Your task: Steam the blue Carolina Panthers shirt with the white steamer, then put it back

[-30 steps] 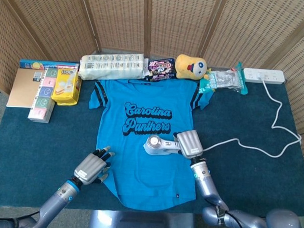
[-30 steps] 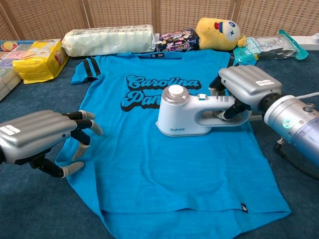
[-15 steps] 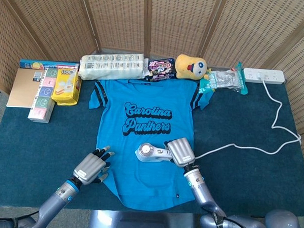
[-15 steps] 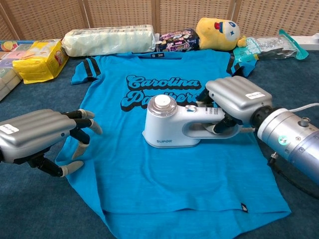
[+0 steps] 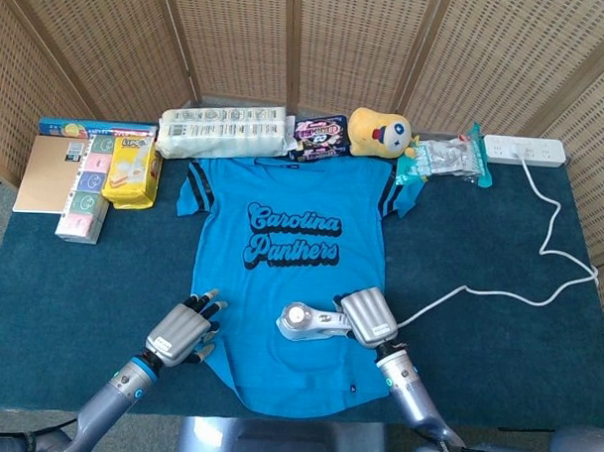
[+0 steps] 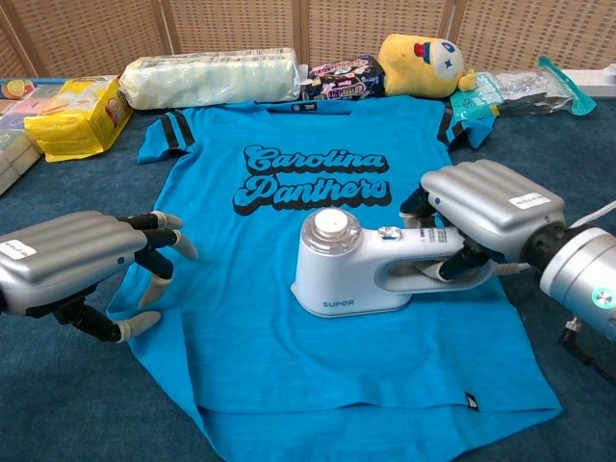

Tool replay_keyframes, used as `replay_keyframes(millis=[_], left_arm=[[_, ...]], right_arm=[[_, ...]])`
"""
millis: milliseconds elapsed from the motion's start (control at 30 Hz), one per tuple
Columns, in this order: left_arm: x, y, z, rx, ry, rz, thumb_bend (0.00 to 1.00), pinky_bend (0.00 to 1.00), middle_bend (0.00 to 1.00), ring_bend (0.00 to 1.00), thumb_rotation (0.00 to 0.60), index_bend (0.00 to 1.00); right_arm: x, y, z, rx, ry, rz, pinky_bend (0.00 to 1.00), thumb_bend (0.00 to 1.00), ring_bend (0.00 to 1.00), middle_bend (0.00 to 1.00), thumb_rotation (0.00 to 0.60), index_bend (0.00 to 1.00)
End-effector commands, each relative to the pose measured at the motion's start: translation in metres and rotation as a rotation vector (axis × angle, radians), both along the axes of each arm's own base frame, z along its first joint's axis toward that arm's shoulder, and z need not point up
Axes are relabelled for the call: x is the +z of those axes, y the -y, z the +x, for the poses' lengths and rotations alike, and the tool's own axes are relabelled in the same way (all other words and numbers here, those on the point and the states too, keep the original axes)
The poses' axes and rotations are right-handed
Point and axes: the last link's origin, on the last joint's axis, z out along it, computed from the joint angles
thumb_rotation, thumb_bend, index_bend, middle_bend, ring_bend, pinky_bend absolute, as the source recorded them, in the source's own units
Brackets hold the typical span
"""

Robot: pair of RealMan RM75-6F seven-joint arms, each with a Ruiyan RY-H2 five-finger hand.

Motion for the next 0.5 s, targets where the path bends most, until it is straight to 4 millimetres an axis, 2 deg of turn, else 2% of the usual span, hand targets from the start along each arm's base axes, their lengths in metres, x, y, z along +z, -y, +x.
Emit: replay_keyframes(millis=[33,300,500], left_arm=[[0.000,0.000,0.000,-0.001,-0.001,-0.001,0.44,0.20,0.21,0.07,0.520,0.63],[0.000,0.000,0.000,-0.001,-0.003,-0.001,0.44,0.20,0.21,0.07,0.521,0.63],[-0.001,0.000,0.000,-0.003,-0.003,-0.003,0.44,0.20,0.21,0.07,0.519,0.63]], right_arm=[[0.004,-0.005,-0.004,-0.002,-0.009,0.006,0.71,0.34,0.72,0.69,0.600,0.67],[0.014,-0.015,-0.014,-0.018,-0.019,0.016,0.71,0.33,0.72,0.69,0.600,0.67],[0.020,-0.016,-0.021,-0.029,-0.025,0.005,0.71,0.33,0.72,0.69,0.600,0.67]])
